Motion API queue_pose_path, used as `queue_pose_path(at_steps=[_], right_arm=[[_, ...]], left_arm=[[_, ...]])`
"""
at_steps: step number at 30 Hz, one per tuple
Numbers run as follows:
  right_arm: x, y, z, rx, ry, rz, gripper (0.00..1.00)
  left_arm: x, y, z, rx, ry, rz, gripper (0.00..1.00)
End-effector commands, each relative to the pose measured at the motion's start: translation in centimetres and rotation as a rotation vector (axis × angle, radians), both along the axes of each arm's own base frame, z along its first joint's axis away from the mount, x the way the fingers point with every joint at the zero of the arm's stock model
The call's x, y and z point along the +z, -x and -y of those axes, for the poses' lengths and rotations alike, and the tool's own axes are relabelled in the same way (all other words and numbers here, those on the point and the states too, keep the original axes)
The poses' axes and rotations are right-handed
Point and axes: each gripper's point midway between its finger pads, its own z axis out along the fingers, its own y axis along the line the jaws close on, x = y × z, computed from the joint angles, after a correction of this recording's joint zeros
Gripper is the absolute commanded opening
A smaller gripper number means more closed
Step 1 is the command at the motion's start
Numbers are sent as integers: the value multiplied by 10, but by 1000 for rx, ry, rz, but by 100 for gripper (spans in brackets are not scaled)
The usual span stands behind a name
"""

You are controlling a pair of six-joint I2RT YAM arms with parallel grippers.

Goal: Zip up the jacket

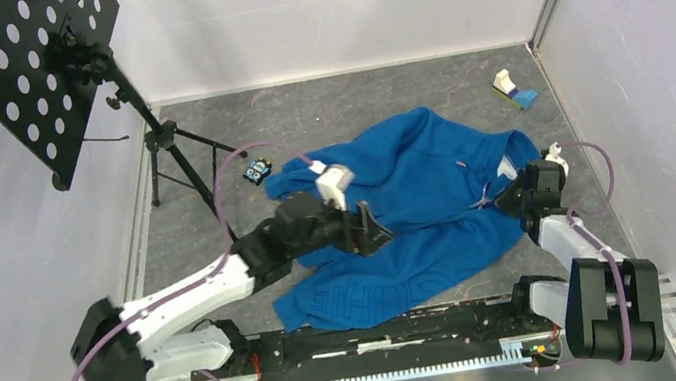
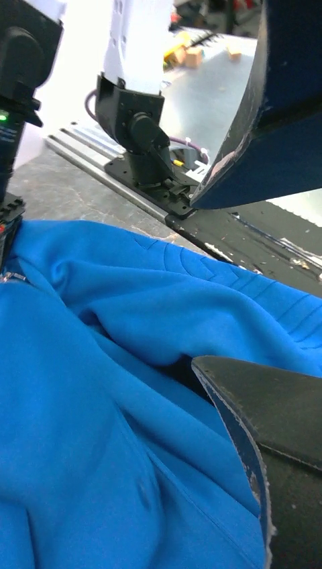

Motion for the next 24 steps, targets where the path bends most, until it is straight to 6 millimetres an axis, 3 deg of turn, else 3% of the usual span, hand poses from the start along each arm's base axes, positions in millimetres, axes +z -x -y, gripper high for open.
queue_pose_path(at_steps=[1, 4, 7, 10, 19, 21, 24], right_arm=[[-15, 24, 23, -77, 118, -99, 8], [0, 8, 24, 30, 201, -88, 20], [16, -1, 30, 69, 257, -89, 35], [35, -11, 23, 157, 282, -54, 47], [70, -19, 30, 205, 418, -44, 57], [74, -26, 18, 248, 387, 7, 66], [70, -38, -16, 366, 242, 62, 60]], left_arm=[[19, -12, 59, -118, -20, 200, 85], [6, -13, 94, -179, -34, 216, 84], [-11, -17, 118, -220, -80, 238, 84], [-23, -20, 137, -266, -118, 273, 84], [-64, -49, 171, -284, -266, 295, 75], [-71, -50, 177, -297, -277, 289, 75], [-80, -49, 184, -312, -275, 268, 75]])
